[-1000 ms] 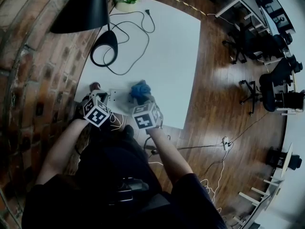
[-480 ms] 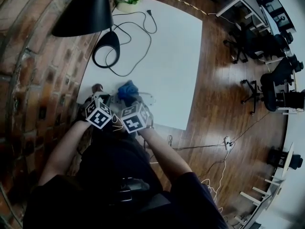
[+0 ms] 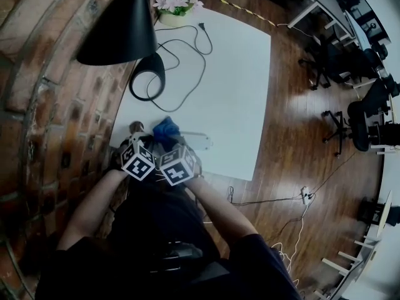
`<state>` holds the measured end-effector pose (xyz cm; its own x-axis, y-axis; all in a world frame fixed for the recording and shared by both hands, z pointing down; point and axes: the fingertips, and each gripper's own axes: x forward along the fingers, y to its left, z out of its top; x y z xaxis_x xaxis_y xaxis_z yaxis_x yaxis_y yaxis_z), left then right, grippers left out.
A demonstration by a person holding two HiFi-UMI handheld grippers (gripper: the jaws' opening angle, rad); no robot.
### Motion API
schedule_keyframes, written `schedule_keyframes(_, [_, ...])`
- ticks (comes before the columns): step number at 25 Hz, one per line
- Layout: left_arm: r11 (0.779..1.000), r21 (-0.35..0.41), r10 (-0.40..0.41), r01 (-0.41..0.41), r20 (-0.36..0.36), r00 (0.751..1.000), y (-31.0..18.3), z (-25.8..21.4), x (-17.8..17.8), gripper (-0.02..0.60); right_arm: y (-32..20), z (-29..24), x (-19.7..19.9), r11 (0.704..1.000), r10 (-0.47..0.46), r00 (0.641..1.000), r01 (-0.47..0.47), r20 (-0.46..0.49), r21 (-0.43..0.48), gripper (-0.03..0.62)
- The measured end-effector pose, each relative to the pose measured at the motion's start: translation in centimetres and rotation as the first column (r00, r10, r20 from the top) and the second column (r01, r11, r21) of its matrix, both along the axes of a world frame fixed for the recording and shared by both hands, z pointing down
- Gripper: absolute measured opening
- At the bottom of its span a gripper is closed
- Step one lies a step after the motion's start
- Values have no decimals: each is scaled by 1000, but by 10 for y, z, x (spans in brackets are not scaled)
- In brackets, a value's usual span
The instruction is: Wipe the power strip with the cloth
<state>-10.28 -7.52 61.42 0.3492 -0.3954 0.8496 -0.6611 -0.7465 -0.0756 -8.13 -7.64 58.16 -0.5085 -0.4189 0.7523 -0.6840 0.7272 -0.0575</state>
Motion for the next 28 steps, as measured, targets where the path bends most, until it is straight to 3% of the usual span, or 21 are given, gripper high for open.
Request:
schedule_keyframes(19, [1000,-19,11,-11,2,1000,-1,-2,-6,6,1,-4,-25,991,-125,991,126,41,-40,66])
schedule_keyframes(23, [996,-84,27,-26,6,1000,9,6,-5,1,0,-4,-24,992,-123,991,124,45,-35,67])
schedule_keyframes(28, [1000,2,18,-18,12,1000,9,10,-6,8,-2,-1,-24,994,-111,993,111,28,-11,67])
